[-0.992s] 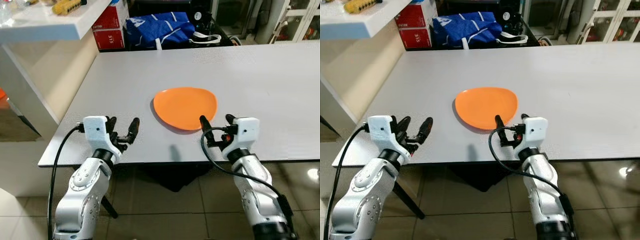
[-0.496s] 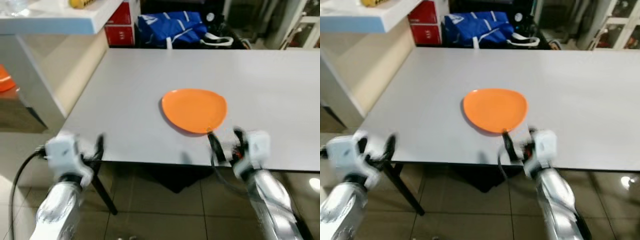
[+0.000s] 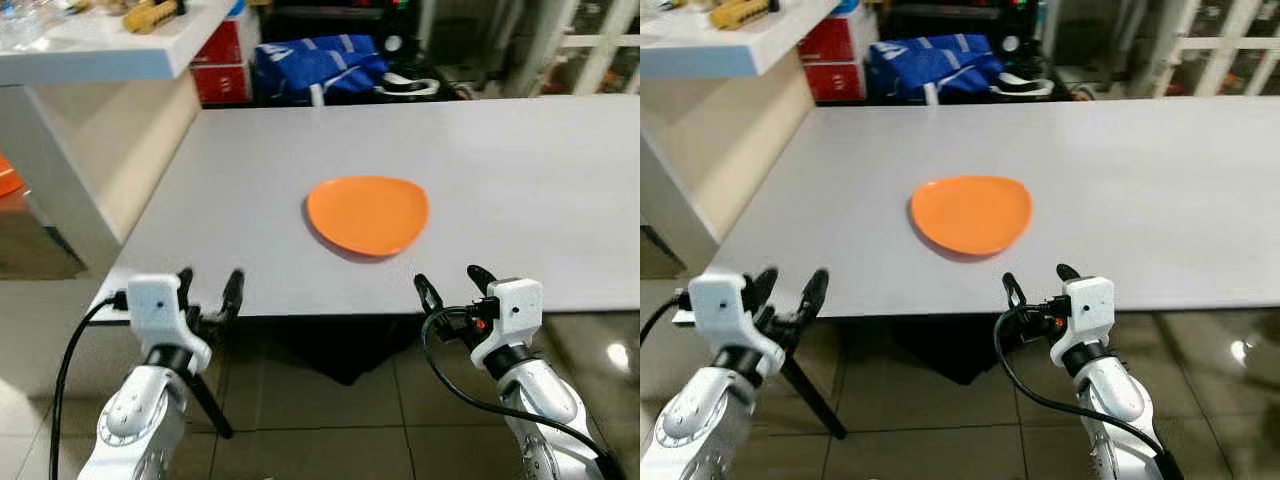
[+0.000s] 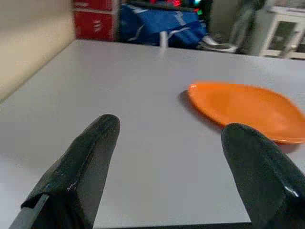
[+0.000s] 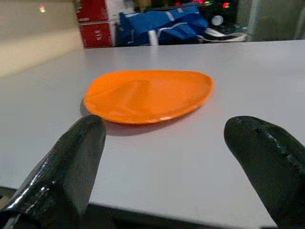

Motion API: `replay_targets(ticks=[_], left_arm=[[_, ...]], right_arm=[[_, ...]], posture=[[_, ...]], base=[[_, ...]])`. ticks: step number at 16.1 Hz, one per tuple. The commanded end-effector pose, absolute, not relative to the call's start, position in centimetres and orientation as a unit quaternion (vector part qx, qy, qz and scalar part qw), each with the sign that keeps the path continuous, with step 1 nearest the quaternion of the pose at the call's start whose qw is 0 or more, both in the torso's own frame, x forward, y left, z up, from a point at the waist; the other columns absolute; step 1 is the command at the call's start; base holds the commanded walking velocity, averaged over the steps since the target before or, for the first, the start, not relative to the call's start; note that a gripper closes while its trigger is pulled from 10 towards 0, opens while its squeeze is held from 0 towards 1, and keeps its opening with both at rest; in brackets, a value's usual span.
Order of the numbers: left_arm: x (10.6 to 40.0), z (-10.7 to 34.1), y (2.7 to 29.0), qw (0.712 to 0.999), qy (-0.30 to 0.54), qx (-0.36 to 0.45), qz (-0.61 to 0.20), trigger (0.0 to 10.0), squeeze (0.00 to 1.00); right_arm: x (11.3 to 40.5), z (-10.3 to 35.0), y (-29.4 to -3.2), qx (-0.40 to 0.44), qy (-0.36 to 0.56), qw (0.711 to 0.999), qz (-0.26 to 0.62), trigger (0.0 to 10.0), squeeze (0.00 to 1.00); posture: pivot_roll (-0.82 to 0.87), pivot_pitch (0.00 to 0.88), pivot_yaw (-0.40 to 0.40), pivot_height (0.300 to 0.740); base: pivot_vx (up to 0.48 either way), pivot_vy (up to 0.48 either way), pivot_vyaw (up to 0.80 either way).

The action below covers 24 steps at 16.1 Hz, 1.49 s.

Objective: Setting the table

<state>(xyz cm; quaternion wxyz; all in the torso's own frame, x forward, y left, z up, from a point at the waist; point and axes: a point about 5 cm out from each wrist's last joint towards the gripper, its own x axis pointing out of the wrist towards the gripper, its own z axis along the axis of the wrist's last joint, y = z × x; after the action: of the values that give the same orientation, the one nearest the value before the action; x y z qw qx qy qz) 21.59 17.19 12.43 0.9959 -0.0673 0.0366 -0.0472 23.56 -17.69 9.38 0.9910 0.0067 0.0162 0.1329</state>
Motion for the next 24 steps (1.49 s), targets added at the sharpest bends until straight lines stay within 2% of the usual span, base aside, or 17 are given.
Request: replay_targets(ticks=[1,19,24], left_arm=[[21.9,12.4,17.0,0.996,0.037,-0.060,-0.051,10.0,0.00],[23.4,12.3,17.1,0.995,0.047,-0.070,-0.053,10.0,0.00],[23.6,12.6,16.9,0.995,0.043,-0.064,-0.059,10.0,0.00]], right_arm=[[23.6,9.5,-17.6,0.002,0.011,0.991,0.133,10.0,0.00],[23.9,9.4,-17.4,-0.010,0.021,0.991,0.136,10.0,0.00],[24.3,9.4,-17.2,-0.015,0.017,0.990,0.137,10.0,0.00]], posture=[[-0.20,0.000,0.097,0.736],[-0.18,0.000,0.086,0.736],[-0.18,0.000,0.083,0.736]], base=[[0.000,0.000,0.00],[0.000,0.472,0.00],[0.000,0.480,-0.79]])
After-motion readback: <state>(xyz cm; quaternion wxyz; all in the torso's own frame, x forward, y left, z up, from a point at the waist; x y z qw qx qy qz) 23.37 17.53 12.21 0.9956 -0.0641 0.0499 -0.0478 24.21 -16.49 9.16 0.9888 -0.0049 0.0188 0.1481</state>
